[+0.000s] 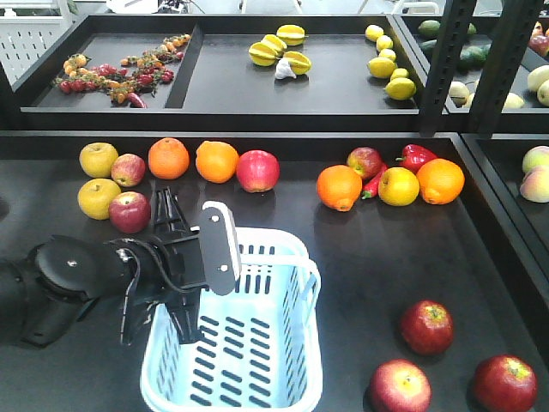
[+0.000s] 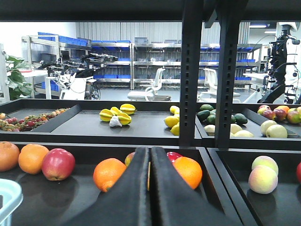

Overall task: Pick three apples into basket with both arms
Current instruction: 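Lower the light-blue basket onto the table with the left gripper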

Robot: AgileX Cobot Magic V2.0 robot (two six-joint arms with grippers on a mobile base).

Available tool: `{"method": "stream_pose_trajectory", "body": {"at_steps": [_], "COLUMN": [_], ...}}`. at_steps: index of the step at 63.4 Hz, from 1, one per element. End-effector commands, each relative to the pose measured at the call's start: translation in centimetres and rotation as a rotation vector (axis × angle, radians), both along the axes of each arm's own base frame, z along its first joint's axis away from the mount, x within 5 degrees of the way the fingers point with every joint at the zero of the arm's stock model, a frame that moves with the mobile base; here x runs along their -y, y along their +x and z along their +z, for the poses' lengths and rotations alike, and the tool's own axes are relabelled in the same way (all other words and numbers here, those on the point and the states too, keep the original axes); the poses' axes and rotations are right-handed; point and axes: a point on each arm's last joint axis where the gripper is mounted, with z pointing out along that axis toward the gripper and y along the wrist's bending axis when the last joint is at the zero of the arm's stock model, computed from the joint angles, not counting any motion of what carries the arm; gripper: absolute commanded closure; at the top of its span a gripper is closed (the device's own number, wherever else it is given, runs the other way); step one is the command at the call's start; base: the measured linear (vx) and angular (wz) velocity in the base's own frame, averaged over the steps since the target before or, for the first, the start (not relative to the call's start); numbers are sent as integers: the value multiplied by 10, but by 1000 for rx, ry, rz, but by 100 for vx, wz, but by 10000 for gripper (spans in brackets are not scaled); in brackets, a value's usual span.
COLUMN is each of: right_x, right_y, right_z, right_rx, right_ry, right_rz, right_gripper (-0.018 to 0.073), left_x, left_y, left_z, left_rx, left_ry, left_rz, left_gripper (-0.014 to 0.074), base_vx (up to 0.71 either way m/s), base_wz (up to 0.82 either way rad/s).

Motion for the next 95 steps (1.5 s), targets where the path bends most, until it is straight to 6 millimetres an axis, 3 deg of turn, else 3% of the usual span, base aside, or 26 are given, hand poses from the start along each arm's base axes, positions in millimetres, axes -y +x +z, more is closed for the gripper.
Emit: {"method": "stream_pose_trajectory", "body": {"at_steps": [1,28,40,47,59,67,78,95], "right_x": [0,0,0,0,0,0,0,0], "right_y": [-1,-1,-1,-1,-1,-1,-1,-1], "right_z": [2,2,2,2,2,2,2,2], "right_rx": [66,66,66,66,66,66,66,66], "right_ry": [-7,-7,-7,-7,-7,-7,-7,-7], "right_rz": [-1,-1,-1,-1,-1,-1,-1,-1], "right_gripper": [568,568,568,568,568,568,568,568], "left_x": [1,-1,-1,0,1,0,-2,1], "left_y": [4,7,6,6,5,6,5,-13], "left_z": [17,17,16,16,16,16,21,40], "left_rx": [42,41,10,2,-6,7,16,-75], "left_ry": [-49,-66,-105,-108,-112,-106,-126,-281], "left_rz": [37,89,121,110,100,115,132,85], "left_gripper": [604,601,524,396,44,-139,-127,-118], "base_vx": [0,0,0,0,0,0,0,0], "base_wz": [0,0,0,0,0,0,0,0]}}
